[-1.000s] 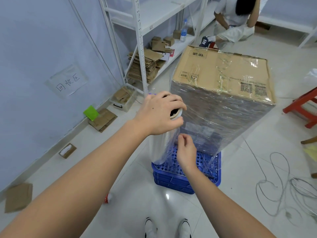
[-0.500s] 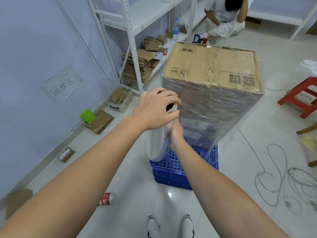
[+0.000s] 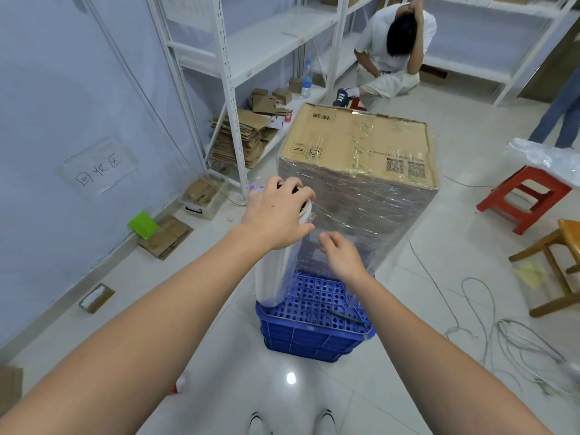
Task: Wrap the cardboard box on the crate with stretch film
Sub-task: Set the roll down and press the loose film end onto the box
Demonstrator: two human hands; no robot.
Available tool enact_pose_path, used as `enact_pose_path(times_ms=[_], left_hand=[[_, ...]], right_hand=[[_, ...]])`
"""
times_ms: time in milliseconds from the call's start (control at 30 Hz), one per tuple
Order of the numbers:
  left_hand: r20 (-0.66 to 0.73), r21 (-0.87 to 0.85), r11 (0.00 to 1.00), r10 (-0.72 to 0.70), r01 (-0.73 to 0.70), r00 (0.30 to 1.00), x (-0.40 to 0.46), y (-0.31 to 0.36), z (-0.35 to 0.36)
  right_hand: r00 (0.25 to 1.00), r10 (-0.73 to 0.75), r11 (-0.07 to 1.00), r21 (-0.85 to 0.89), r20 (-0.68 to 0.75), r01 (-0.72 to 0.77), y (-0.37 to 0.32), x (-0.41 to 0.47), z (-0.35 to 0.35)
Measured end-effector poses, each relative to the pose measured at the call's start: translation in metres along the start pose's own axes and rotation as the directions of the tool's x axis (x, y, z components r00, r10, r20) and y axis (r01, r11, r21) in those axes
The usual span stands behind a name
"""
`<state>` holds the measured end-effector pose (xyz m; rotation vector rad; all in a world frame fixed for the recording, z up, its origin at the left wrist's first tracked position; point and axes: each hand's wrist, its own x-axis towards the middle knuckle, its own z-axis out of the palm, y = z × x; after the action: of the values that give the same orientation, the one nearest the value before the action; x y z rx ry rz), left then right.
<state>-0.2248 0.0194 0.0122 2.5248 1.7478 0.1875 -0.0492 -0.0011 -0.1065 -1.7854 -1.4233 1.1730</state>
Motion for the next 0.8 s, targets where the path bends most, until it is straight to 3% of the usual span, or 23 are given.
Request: enact_pose_path(times_ms=[200,400,500,600,667,800], left_hand=[[0.081,0.109,0.994,-0.029,0.02,0.996,-0.002,0.008,-0.009],[0.123,0.181,0.981,-0.097,0.074,0.988,0.002,0.024,-0.015],[0.13,0.219,0.969,-0.142,0.111,0.981,0.003,0.032,-0.019],[0.136,0.232,0.963,-0.169,0.134,0.976,0.002,0.038,-0.021],[0.13,0.232,0.962,-0.179,0.146,0.975,0.0,0.041,-0.022],[0.024,0.23,0.969,-0.099,0.091,0.995,-0.001,0.061,-0.026]], right_hand=[[0.972,-0.148,0.888,-0.408,0.183,0.212,0.016,-0.019,-0.033],[0.853,-0.417,0.529,-0.679,0.315,0.509,0.01,-0.037,-0.1],[0.769,-0.565,0.388,-0.727,0.298,0.566,-0.004,-0.038,-0.14],[0.708,-0.679,0.364,-0.747,0.196,0.556,-0.021,-0.035,-0.179],[0.717,-0.679,0.357,-0.783,0.158,0.51,-0.029,-0.031,-0.199],[0.822,-0.538,0.333,-0.848,0.189,0.413,-0.03,-0.015,-0.223]])
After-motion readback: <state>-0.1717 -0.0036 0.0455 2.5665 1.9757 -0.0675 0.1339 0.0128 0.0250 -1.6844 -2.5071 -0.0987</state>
